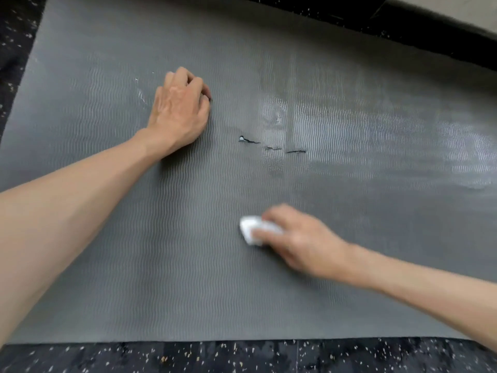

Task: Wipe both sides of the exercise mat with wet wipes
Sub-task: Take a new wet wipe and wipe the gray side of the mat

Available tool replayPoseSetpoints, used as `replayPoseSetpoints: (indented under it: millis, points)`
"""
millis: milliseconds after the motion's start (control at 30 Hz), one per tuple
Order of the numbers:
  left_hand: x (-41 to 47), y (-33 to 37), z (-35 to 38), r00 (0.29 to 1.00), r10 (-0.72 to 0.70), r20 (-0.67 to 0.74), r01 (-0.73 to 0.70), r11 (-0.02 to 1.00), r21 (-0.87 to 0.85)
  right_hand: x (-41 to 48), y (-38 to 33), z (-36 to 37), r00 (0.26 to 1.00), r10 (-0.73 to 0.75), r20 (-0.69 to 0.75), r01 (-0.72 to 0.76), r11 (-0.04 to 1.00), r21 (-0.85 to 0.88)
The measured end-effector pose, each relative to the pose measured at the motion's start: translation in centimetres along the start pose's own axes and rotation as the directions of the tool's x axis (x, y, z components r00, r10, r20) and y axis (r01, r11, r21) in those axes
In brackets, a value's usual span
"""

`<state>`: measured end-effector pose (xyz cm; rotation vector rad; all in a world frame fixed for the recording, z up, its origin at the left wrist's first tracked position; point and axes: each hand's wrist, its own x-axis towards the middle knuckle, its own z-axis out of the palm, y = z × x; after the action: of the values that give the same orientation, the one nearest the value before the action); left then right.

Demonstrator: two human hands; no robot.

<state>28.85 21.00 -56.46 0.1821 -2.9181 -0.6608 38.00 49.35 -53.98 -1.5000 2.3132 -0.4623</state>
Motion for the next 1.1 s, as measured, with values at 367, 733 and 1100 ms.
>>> replayPoseSetpoints:
  millis: [367,733,1100]
  points:
    - [5.0,2.4,2.8,0.996,0.083,-0.019,-0.081,0.993,0.088,4.5,5.4,-2.7,0.961,0.157,-0.227,-0.174,0.983,-0.056]
    - [5.0,2.8,4.0,0.997,0.064,-0.048,-0.054,0.982,0.183,7.9,8.8,-4.4,0.905,0.262,-0.336,-0.291,0.956,-0.038]
    - [5.1,2.5,4.0,0.999,0.036,-0.018,-0.033,0.986,0.166,10.9,10.1,-4.8,0.844,0.296,-0.447,-0.344,0.939,-0.027]
